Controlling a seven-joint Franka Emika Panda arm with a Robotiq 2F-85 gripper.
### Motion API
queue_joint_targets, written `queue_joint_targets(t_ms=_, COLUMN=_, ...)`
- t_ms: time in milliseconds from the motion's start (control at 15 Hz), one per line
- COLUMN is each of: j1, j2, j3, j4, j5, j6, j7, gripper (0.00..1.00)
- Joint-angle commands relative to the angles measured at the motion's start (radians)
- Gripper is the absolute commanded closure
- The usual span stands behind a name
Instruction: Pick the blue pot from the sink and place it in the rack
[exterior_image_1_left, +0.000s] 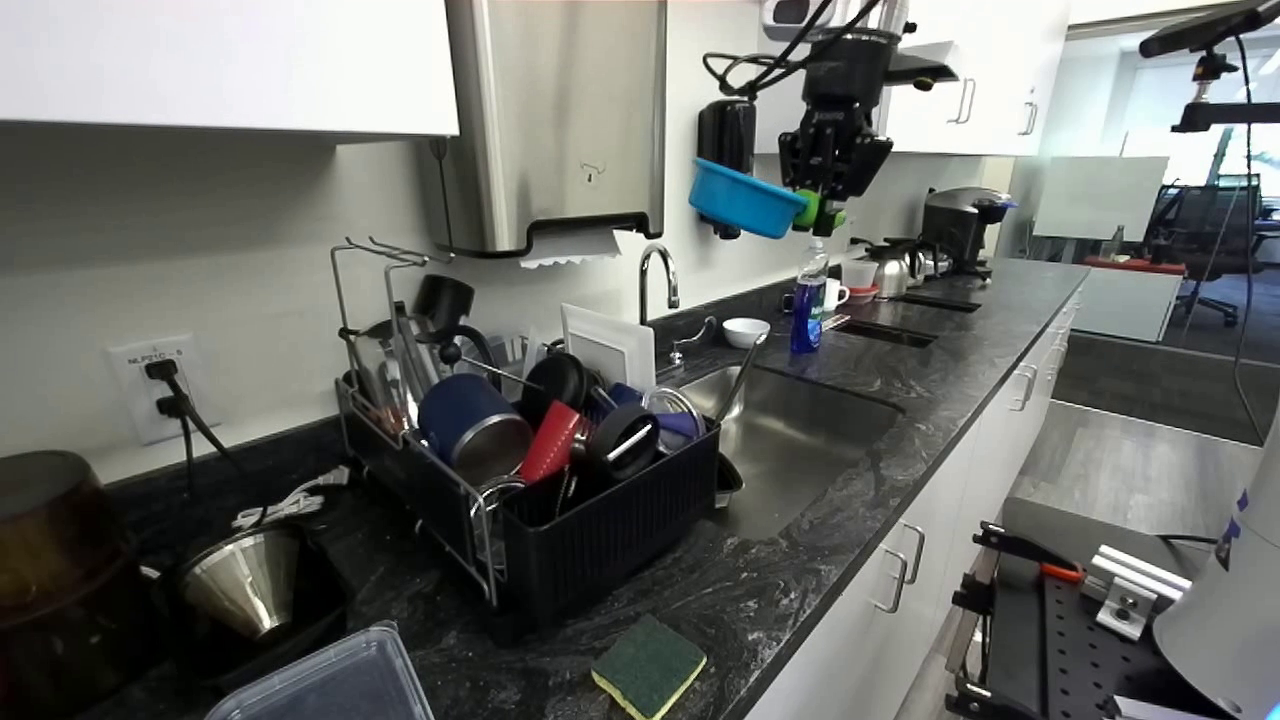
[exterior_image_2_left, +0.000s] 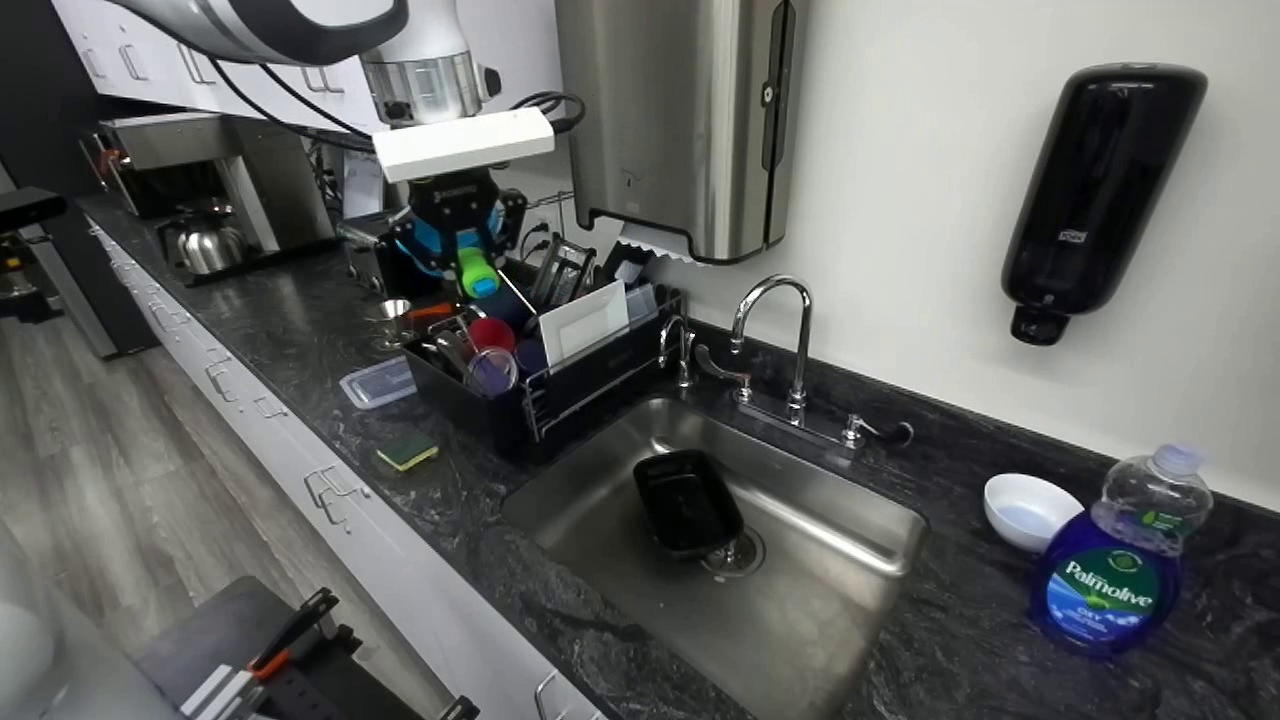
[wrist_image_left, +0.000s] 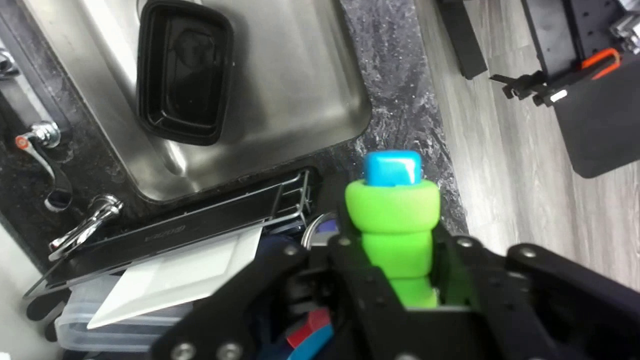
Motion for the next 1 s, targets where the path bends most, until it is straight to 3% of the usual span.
queue_joint_targets(t_ms=0, j1=0.042, j2=0.040, j3=0.017, j4=0.034, j5=0.020, j6=-0.084, j7=0.208, gripper=0.92)
queue_joint_targets(t_ms=400, j1=0.121, j2=0.124, j3=-0.003, j4=0.083, j5=0.161, j6=-0.171, j7=0.399, gripper=0.92)
queue_joint_targets(t_ms=933, j1=0.104, j2=0.288, j3=-0.023, j4=0.197, j5=0.370, j6=-0.196, j7=0.582, gripper=0.92)
